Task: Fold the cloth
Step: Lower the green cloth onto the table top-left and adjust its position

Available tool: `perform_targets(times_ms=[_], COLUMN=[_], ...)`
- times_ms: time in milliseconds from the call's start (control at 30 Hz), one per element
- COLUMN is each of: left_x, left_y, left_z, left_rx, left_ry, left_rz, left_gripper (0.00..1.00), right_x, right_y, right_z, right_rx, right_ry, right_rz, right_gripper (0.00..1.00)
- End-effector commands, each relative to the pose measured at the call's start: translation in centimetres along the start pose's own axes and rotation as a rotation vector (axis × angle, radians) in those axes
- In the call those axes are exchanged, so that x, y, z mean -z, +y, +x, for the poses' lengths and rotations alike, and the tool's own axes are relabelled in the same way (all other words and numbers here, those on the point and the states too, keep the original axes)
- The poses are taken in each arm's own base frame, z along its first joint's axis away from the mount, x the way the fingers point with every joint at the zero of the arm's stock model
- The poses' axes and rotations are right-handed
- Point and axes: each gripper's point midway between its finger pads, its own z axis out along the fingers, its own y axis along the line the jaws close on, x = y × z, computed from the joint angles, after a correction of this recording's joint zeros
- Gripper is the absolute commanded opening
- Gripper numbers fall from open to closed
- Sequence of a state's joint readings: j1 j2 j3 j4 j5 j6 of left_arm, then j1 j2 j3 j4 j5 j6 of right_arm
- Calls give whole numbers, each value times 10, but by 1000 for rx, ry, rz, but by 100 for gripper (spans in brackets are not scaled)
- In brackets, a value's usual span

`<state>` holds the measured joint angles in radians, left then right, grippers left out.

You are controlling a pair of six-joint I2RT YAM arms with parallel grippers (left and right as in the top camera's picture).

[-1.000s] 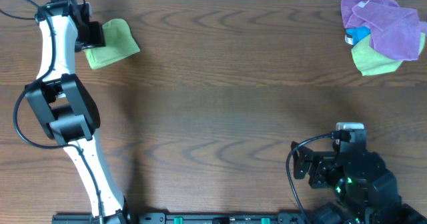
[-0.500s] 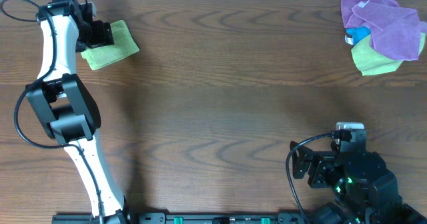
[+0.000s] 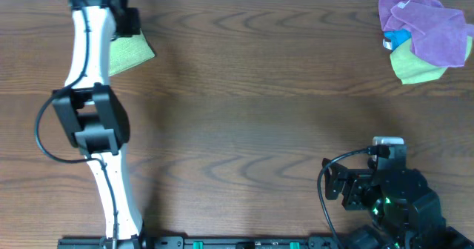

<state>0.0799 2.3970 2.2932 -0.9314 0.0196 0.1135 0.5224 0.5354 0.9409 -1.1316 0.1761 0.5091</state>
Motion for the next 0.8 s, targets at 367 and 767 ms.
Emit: perform_targets(times_ms=[367, 767], left_x=[-39, -85], left_y=[38, 40], left_z=[28, 58], left_rx=[18, 24], left_ry=[111, 205], left_rz=[-257, -244], left_gripper=[6, 5], right_x=[0, 1], right_y=[-6, -8], right_z=[7, 10], right_rx=[-1, 0], right_ry=[24, 35], right_rz=[29, 33], right_gripper=[99, 99])
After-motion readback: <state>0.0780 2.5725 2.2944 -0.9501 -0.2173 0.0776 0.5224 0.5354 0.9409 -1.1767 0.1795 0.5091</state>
